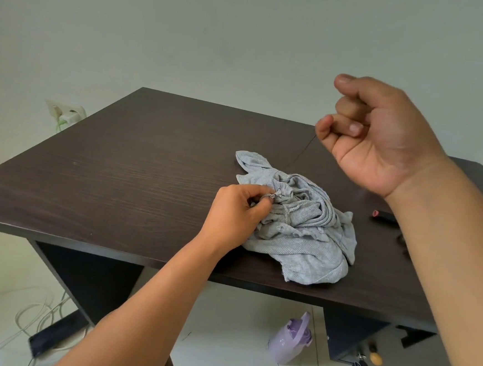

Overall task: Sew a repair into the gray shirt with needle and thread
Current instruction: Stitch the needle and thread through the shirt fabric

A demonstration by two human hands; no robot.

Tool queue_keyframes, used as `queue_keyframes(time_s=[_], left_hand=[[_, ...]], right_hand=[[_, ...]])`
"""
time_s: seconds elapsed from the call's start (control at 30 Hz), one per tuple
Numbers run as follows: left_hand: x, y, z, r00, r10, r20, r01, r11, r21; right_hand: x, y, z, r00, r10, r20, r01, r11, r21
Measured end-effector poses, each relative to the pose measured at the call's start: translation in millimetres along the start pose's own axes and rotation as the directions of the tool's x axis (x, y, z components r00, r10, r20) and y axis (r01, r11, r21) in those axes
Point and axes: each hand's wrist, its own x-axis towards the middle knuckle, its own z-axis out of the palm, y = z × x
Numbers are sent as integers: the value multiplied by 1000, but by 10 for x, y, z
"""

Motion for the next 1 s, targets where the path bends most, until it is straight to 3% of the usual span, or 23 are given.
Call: queue_keyframes(time_s=[0.27, 0.63, 1.0], left_hand=[[10, -13, 6, 1000, -7, 9, 7, 1000, -5], [25, -26, 22, 1000, 10, -1, -10, 1000, 14], [13, -9, 30, 1000, -1, 7, 1, 999, 44]], right_hand=[[-71, -201, 128, 985, -170, 14, 168, 982, 87], [-97, -251, 136, 959, -283, -7, 281, 948, 148], [-52, -236, 38, 940, -331, -80, 338, 936, 102]])
